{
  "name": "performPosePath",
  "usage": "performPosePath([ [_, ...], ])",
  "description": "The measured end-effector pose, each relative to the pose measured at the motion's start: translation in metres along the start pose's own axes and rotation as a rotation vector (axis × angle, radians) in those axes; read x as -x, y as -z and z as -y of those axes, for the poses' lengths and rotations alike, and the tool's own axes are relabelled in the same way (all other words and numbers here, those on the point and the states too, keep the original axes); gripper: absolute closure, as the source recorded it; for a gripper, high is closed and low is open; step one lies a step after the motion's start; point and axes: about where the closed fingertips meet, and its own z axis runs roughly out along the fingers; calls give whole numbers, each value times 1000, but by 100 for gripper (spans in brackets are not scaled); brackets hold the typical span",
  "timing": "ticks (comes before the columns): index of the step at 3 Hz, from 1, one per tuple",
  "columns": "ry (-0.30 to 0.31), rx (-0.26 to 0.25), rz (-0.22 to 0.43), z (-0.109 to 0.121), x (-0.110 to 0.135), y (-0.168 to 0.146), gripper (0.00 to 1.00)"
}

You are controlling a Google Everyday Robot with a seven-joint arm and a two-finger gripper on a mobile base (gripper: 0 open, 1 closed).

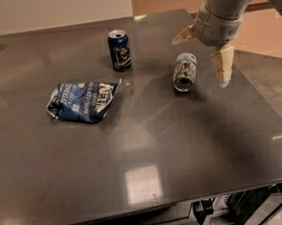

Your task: Place 7up can upright

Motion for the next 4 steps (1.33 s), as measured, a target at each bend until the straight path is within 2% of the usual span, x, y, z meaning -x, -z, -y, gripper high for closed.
performPosePath([
  [1, 110, 38, 3, 11, -6, -17, 0],
  [2, 191, 68, 7, 19, -10, -31, 0],
  [4, 316, 116, 31, 21, -7, -49, 0],
])
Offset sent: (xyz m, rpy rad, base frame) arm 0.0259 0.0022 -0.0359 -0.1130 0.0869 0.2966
